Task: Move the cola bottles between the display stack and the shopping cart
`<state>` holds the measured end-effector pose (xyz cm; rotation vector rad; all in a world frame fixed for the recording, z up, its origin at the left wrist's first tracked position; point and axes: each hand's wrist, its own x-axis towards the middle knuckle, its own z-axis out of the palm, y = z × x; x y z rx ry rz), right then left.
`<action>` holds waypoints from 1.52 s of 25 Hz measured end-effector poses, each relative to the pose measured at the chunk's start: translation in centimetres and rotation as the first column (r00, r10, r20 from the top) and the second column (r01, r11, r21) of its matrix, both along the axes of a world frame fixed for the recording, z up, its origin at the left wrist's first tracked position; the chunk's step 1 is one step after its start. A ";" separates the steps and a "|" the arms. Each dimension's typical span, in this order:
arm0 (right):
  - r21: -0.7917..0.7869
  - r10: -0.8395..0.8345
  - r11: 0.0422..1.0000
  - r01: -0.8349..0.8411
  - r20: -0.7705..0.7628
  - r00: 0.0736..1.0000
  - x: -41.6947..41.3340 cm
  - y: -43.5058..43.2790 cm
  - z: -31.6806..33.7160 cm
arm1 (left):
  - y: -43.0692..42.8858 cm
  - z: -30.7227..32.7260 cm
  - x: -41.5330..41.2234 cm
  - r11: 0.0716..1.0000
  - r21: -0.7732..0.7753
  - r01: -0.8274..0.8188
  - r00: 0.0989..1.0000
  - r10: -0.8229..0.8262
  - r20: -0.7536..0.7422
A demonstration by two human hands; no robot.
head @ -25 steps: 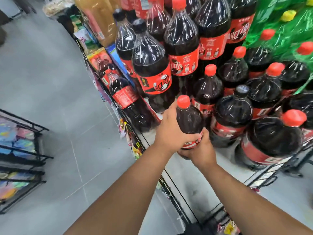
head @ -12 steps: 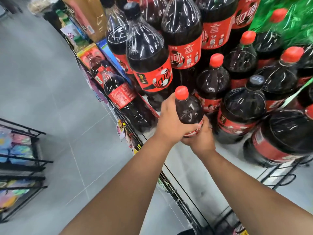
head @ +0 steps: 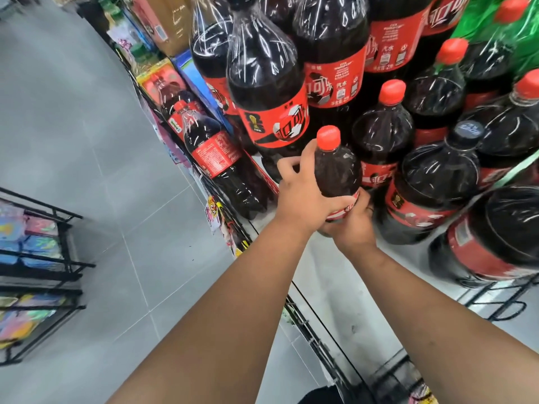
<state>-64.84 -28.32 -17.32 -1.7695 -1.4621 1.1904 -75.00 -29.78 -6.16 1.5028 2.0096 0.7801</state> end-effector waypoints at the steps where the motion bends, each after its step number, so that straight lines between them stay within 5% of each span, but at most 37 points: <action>1: -0.004 0.011 1.000 -0.011 0.005 1.000 0.1 0.1 0.1 | 0.0 0.1 0.1 1.000 -0.007 -0.001 1.000 0.001 -0.006; 17: 0.030 0.186 0.982 -0.186 -0.010 0.983 3.4 -1.6 6.3 | -2.9 3.0 0.3 0.991 -0.132 0.029 0.998 -0.036 -0.052; 27: 0.215 0.346 0.909 -0.357 0.088 0.934 8.2 -4.6 19.1 | -7.5 12.4 -0.1 0.982 0.004 0.189 0.966 -0.185 -0.180; 38: 0.449 0.303 0.811 -0.376 0.227 0.925 21.3 -4.8 34.4 | -8.6 26.7 11.6 0.890 0.274 0.364 0.886 -0.240 -0.398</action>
